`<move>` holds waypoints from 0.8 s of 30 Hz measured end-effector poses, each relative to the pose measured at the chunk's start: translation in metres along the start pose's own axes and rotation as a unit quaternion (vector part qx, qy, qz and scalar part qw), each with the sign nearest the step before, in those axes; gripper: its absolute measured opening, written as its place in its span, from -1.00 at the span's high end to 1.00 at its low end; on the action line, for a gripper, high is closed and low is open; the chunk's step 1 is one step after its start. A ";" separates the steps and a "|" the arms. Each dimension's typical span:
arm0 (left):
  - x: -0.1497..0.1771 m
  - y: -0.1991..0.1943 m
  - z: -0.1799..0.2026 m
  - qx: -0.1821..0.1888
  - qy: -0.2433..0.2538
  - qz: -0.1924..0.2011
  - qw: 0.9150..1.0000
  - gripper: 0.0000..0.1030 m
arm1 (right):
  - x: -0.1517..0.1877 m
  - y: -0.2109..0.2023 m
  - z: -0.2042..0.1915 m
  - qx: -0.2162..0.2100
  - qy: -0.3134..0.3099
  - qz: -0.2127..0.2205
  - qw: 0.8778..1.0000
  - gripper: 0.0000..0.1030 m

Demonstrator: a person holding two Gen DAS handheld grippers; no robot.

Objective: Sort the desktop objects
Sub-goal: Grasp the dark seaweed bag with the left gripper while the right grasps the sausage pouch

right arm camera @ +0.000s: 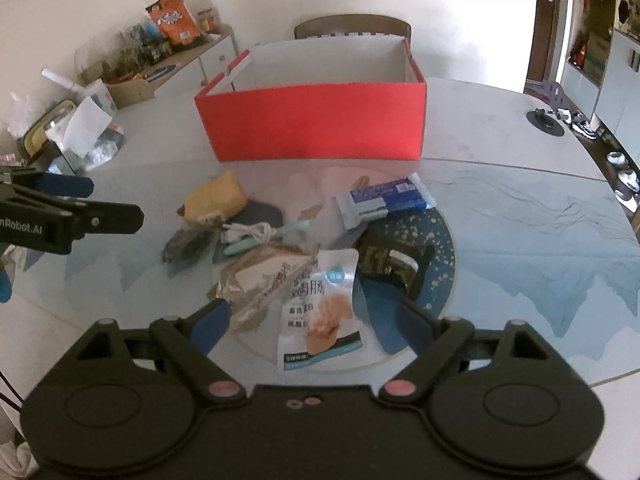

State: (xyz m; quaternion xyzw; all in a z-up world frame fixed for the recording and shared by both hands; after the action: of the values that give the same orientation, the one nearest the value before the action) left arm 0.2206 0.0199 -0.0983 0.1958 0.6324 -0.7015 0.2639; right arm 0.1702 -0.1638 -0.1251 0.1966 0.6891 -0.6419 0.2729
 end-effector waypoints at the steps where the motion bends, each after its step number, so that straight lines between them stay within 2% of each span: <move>1: 0.001 0.002 -0.001 -0.002 -0.001 -0.003 1.000 -1.00 | 0.001 0.001 -0.001 0.000 0.000 -0.001 1.000 -0.74; 24: 0.018 0.060 -0.011 -0.016 -0.012 -0.038 0.999 -1.00 | 0.024 0.057 0.000 -0.009 -0.070 -0.055 0.996 -0.72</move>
State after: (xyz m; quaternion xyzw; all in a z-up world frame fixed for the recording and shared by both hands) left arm 0.2424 0.0251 -0.1574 0.1585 0.6475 -0.7032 0.2474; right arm 0.1870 -0.1604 -0.1842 0.1107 0.6841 -0.6614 0.2869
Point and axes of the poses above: each gripper's, at about its wrist camera, not at the fingertips, and y roughly the way its jaws point, z to its right, x to its underside, the point moved 6 cm from there along y, roughly the way its jaws point, and after that the axes turned 13 degrees about -y, right-handed, at the moved point
